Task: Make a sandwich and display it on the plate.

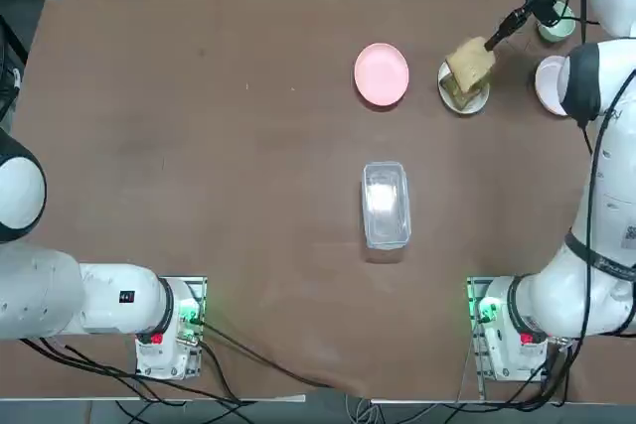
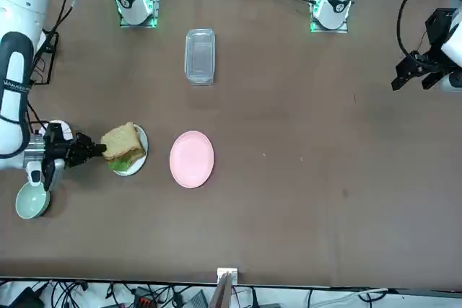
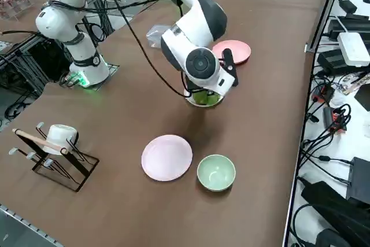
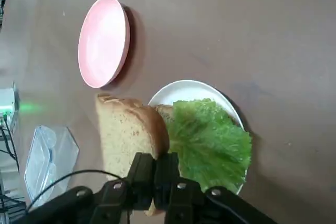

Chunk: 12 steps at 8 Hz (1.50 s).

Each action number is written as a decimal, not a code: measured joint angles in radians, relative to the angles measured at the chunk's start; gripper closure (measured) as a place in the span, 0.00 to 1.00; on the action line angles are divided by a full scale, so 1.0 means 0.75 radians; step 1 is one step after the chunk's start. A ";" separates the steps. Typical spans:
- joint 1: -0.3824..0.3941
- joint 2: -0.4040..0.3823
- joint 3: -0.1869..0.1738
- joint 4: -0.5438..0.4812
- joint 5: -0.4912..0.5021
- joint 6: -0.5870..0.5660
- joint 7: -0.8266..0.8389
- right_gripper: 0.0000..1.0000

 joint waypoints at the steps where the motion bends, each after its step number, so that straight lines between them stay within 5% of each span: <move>1: -0.004 0.012 0.000 0.000 0.014 0.000 0.000 0.97; 12: -0.034 0.070 0.000 0.050 0.045 0.000 0.000 0.97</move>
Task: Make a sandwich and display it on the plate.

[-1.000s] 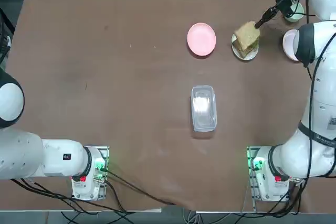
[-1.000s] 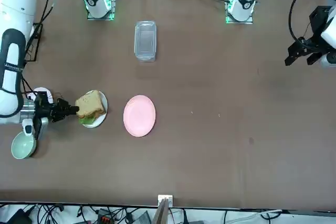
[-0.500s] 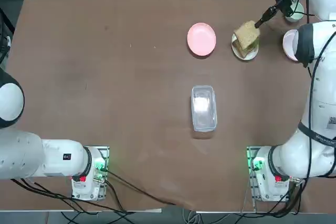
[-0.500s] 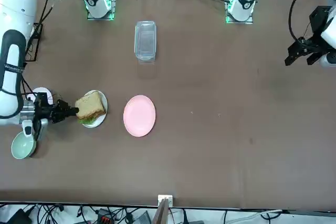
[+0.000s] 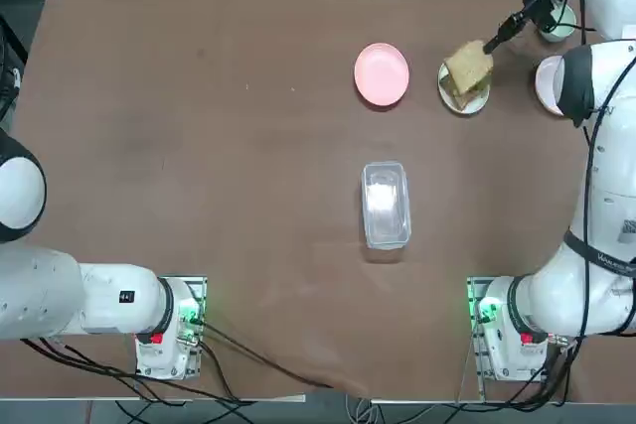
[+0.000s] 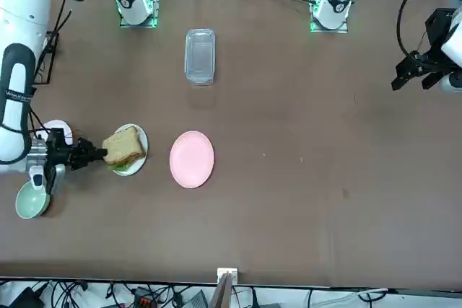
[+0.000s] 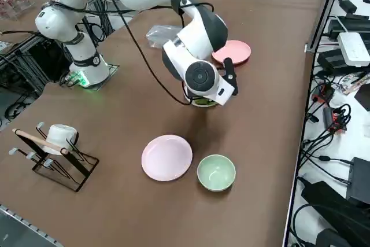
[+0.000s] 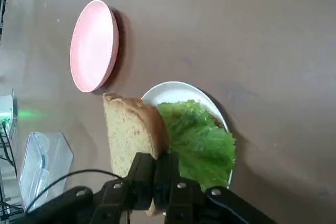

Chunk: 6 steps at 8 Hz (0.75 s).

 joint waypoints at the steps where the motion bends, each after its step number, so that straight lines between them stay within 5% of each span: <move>1: -0.004 0.005 0.000 0.001 0.000 0.000 0.000 0.97; 6: -0.004 0.027 0.001 0.008 0.000 0.000 0.000 0.87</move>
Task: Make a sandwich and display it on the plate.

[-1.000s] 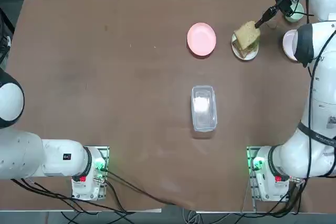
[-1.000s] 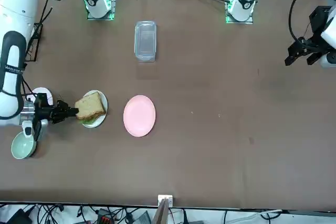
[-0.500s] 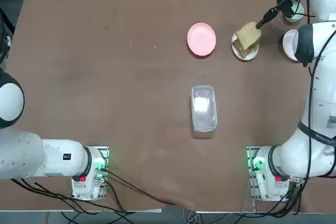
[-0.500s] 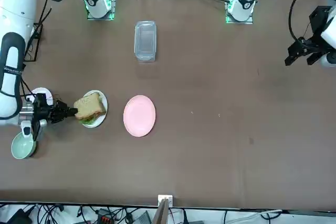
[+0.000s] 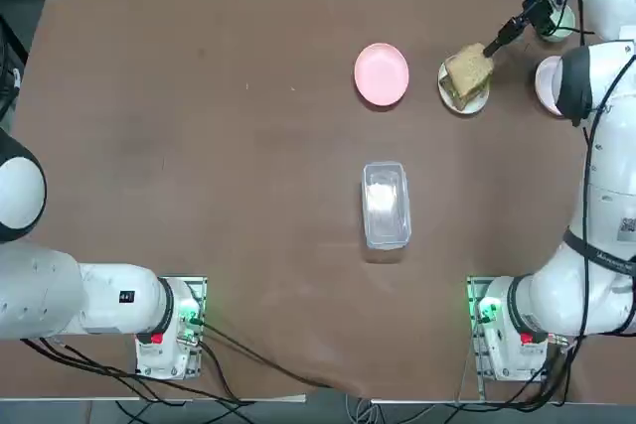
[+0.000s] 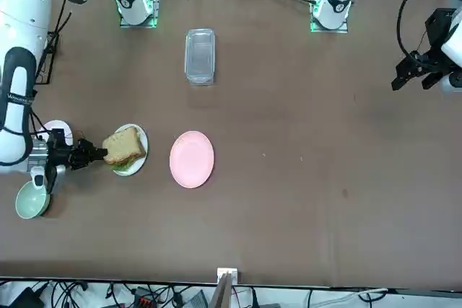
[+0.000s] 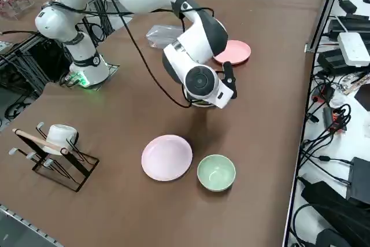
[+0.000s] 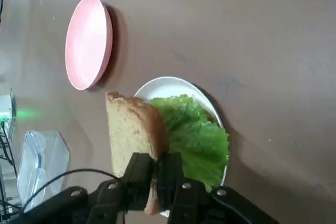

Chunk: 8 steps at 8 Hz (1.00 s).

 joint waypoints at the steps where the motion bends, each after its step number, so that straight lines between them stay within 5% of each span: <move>1: 0.000 0.001 0.000 0.000 0.000 0.000 0.000 0.82; 6: -0.004 0.002 0.000 0.033 0.000 0.000 0.000 0.57; 8: -0.012 0.000 -0.012 0.075 -0.001 -0.001 0.014 0.31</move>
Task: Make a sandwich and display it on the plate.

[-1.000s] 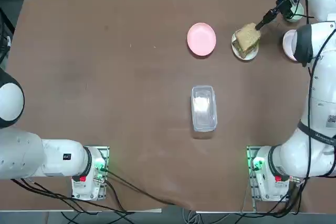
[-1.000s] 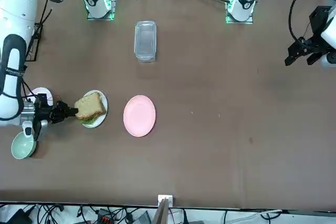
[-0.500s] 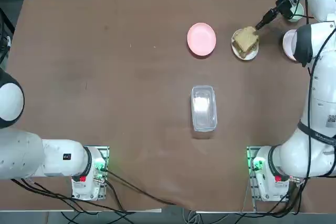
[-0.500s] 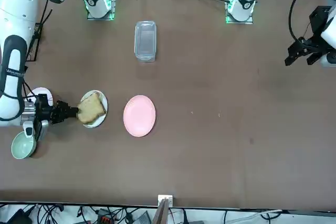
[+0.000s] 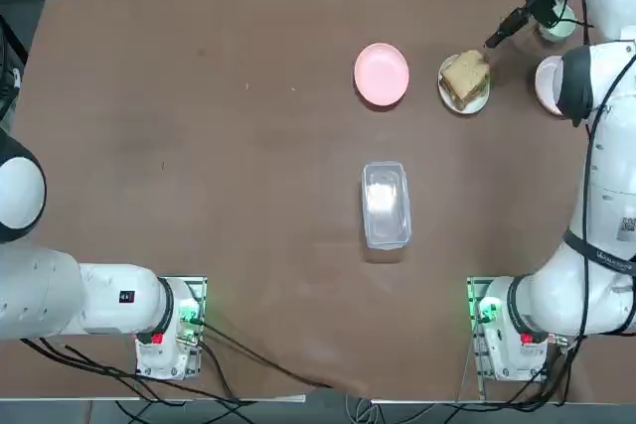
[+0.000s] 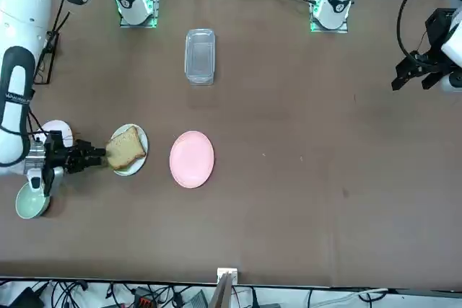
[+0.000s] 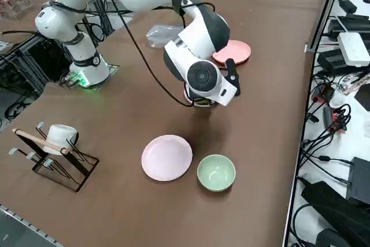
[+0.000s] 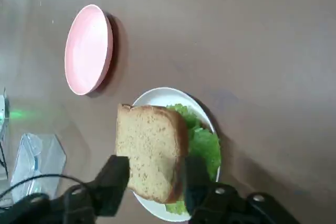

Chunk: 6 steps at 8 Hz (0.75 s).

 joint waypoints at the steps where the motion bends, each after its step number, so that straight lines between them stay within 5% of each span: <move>1: 0.000 -0.003 -0.026 0.017 -0.008 -0.001 0.018 0.14; 2: 0.001 -0.007 -0.058 0.040 -0.023 -0.004 0.050 0.00; 6: 0.046 -0.124 -0.154 0.151 -0.120 -0.007 0.377 0.00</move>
